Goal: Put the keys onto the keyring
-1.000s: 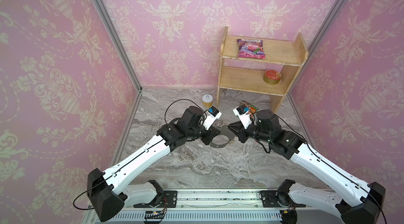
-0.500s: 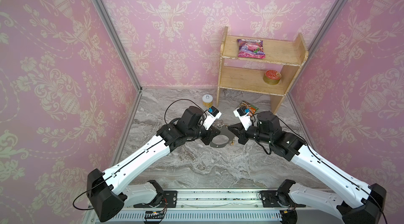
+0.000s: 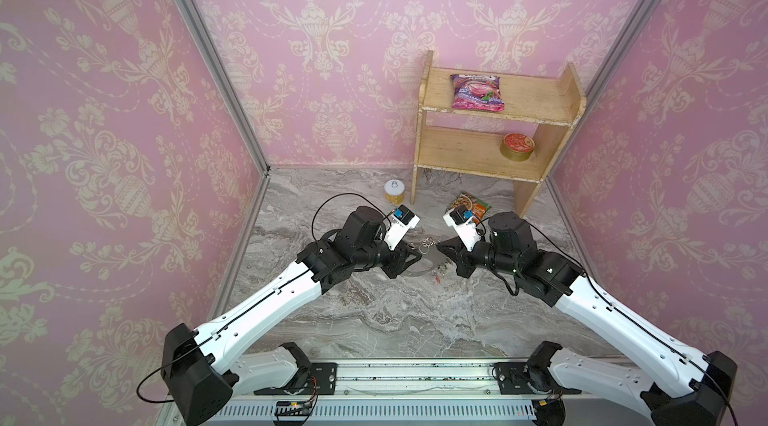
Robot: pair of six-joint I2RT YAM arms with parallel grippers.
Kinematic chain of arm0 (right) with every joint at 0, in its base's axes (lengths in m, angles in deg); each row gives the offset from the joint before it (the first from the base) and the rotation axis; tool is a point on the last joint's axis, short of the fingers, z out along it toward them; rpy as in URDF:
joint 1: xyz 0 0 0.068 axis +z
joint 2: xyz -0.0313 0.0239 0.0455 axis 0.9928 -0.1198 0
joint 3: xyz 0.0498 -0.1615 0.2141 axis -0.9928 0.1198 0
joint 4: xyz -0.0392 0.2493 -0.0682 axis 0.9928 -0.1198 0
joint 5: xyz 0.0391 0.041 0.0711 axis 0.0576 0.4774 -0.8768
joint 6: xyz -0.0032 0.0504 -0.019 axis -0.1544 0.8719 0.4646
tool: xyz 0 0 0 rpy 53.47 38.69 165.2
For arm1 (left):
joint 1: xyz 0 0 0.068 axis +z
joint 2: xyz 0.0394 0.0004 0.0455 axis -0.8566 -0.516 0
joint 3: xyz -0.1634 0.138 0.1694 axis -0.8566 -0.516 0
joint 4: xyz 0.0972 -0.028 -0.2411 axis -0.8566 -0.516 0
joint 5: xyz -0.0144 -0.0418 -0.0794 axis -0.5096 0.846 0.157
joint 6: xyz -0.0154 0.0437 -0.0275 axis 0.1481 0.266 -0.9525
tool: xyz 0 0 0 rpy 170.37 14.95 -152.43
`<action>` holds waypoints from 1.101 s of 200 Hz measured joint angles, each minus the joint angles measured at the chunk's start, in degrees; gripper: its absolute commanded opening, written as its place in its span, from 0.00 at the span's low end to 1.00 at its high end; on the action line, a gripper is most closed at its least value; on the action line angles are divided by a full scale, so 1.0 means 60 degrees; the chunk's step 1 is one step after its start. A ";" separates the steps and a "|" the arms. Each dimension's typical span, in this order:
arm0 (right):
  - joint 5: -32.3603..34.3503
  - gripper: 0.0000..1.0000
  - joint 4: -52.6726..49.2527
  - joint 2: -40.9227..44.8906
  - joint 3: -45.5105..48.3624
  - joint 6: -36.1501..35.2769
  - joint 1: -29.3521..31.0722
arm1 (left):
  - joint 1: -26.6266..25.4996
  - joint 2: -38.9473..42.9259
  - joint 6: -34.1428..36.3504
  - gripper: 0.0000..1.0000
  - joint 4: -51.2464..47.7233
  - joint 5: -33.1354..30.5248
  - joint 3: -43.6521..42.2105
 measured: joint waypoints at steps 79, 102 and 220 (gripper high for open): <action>-0.0033 0.00 -0.1457 -0.0044 -0.0572 -0.1647 0.0000 | 0.0047 0.1151 0.0499 0.63 -0.0313 -0.0321 0.0390; -0.0335 0.00 -0.1767 -0.0044 -0.0780 -0.2051 0.0000 | 0.0138 0.1027 0.0776 0.59 -0.0335 -0.0521 0.0820; -0.1840 0.00 -0.2798 -0.0044 -0.1326 -0.3024 0.0000 | 0.0146 -0.0576 0.1971 0.54 0.0146 0.0772 0.1078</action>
